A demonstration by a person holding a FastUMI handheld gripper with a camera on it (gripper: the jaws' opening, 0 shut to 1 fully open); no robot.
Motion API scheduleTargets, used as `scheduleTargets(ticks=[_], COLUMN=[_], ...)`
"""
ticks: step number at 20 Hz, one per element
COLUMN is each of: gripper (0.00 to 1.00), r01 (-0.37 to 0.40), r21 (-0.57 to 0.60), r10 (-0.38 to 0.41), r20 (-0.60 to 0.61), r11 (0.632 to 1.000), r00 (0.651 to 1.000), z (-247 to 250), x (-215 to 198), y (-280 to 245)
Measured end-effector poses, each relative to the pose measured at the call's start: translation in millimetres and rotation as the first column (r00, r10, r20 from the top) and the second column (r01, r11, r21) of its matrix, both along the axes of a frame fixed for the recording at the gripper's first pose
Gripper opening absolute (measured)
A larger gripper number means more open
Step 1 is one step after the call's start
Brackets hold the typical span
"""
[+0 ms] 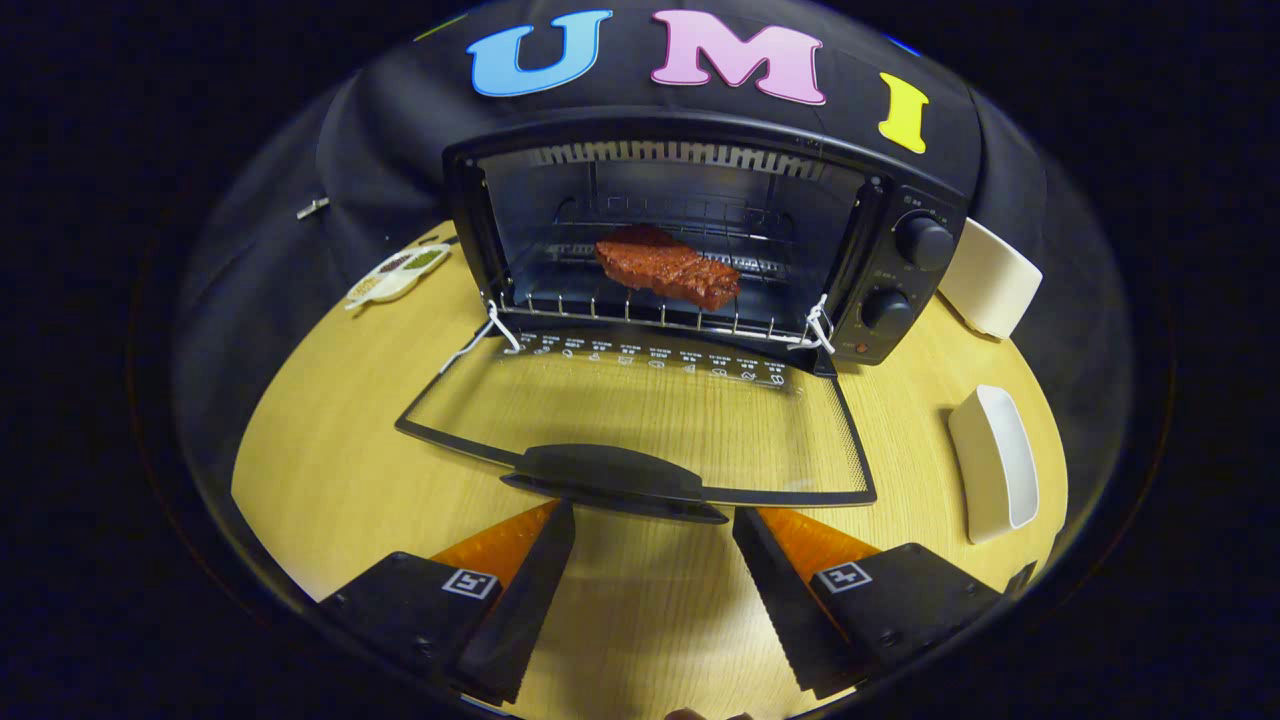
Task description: Open the toaster oven, put the food inside, and close the toaster oven door.
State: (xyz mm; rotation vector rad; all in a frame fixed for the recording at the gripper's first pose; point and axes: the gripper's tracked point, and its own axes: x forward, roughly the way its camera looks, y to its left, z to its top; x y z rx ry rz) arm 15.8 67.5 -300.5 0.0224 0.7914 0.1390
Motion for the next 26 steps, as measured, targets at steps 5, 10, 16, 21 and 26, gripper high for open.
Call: scheduleTargets(ticks=[5,10,16,21,26], gripper=[0.98,0.99,0.99,0.99,0.98], r01=[-0.039,-0.029,-0.006,-0.005,0.031], r21=[0.01,0.041,0.044,0.065,0.105], r10=[0.038,0.02,-0.009,-0.022,-0.084], r20=[0.109,0.21,0.347,0.406,0.553], r11=[0.999,0.999,0.999,0.998,0.994], r00=[0.993,0.978,0.938,0.913,0.829], z=[46,94,149,184,258], x=[5,23,40,42,20], y=[0,-1,-14,-19,-49])
